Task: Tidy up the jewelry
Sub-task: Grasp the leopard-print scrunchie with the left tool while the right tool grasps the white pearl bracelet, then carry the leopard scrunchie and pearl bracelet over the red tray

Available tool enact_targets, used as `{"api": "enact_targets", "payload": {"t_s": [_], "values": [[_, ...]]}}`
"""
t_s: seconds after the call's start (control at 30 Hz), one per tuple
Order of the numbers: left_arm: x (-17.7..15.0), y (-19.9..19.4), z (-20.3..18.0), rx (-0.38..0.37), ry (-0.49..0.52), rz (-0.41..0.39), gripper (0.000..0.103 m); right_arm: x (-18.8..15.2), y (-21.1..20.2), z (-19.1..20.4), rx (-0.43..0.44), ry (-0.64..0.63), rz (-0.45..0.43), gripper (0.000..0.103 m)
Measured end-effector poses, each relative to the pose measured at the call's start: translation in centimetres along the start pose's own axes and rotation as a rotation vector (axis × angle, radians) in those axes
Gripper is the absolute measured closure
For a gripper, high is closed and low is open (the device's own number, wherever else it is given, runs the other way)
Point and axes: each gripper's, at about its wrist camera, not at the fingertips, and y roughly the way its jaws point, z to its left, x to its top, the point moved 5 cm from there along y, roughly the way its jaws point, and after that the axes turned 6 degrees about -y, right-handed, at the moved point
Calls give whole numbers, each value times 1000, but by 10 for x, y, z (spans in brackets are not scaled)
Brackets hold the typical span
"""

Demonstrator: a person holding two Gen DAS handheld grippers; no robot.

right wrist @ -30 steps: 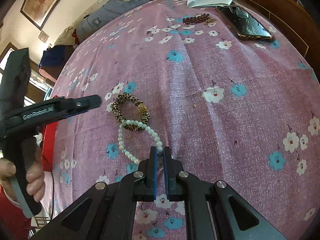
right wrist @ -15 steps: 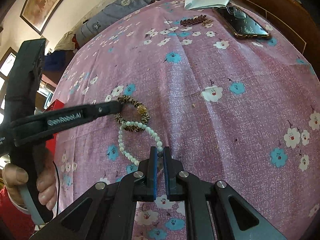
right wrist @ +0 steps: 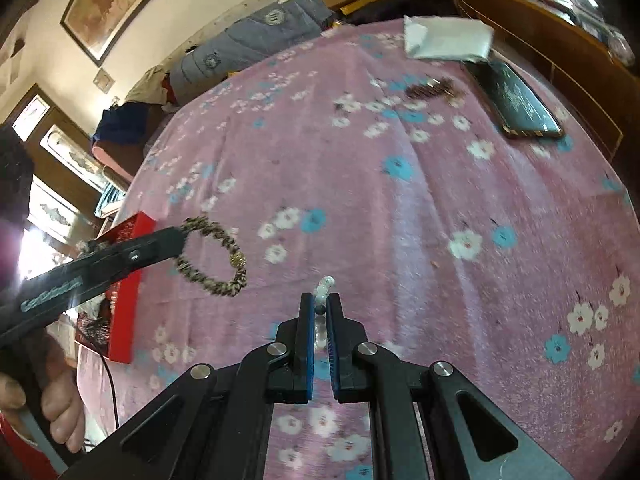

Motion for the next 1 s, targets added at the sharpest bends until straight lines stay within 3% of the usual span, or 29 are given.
{"api": "enact_targets", "payload": {"t_s": [0.47,1.0], "values": [[-18,-71,101,151,-122,-87,98,17,3,90,28,-114,-24,96],[-25,-114,178,308,-129,-147,98,22,11,189,60,-215,-33,96]]}}
